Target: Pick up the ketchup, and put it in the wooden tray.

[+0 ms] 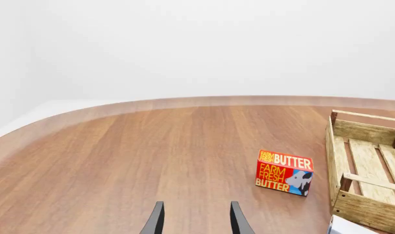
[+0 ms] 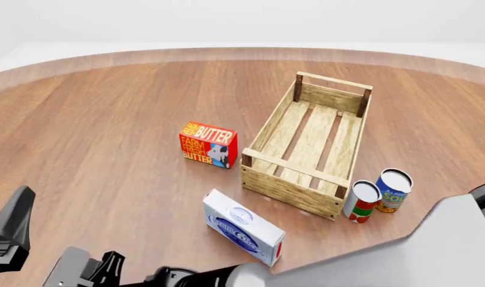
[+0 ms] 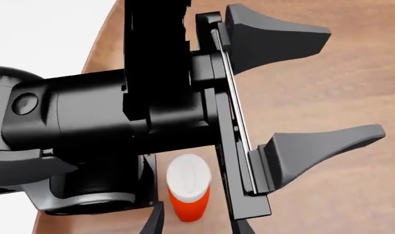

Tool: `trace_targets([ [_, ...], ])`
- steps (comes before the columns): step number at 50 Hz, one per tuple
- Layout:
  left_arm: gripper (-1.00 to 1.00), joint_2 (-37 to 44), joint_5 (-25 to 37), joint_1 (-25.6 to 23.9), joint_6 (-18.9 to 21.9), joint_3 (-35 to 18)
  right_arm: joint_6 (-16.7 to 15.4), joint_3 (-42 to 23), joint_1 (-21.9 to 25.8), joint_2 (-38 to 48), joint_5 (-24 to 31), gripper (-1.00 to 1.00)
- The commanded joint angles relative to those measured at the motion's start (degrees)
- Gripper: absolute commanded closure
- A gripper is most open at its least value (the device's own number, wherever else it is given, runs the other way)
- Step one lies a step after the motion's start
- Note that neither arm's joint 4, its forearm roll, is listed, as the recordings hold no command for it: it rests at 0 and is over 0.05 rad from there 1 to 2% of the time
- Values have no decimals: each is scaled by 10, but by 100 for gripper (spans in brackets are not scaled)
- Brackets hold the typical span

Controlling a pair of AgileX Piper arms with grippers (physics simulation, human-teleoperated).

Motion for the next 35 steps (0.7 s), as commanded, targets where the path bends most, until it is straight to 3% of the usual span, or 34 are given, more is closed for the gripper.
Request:
trace_targets([
  [1,-100,0,0,0,0,0,-7,-18,-2,20,8,-100],
  [35,-100,0,0,0,0,0,-18,-76,6,68,43,-100],
])
